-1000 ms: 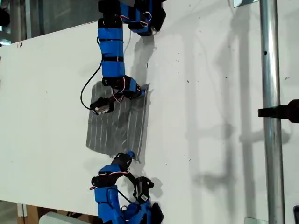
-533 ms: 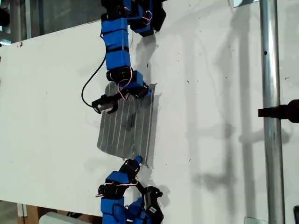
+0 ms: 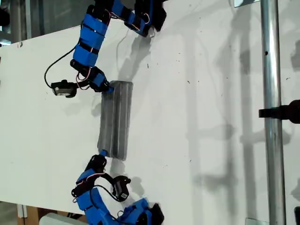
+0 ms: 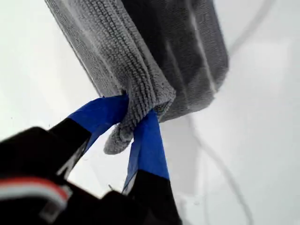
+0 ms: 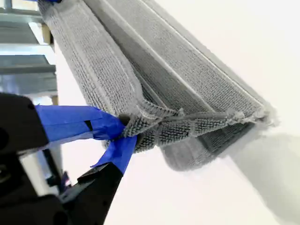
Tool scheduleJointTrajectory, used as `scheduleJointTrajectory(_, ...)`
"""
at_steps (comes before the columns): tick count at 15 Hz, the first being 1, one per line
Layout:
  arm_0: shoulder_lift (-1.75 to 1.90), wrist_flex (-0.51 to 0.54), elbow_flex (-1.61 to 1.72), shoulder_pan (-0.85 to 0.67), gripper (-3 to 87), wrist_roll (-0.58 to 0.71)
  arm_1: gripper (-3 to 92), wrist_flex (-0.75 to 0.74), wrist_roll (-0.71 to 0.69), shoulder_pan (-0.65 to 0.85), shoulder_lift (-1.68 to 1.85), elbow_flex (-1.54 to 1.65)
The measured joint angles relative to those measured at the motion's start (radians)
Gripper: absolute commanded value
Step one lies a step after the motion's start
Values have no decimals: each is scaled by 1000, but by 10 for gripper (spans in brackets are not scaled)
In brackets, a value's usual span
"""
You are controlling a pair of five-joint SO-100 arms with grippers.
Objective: Grasp corners of a towel and fold twice.
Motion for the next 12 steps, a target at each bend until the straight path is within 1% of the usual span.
scheduleJointTrajectory(2, -35, -37, -103, -69, -14, 75, -2, -49, -64, 84, 66, 0)
scheduleJointTrajectory(5, -46, -66, -175, -103, -14, 121, -2, -112, -110, 120, 198, 40)
scheduleJointTrajectory(7, -67, -86, -140, -100, -14, 107, -2, -129, -107, 107, 210, 120)
scheduleJointTrajectory(9, -103, -112, -35, -80, -13, 67, -2, -158, -81, 54, 202, 230)
scheduleJointTrajectory(12, -166, -115, 17, -23, -13, 18, -2, -193, -23, -23, 133, 313)
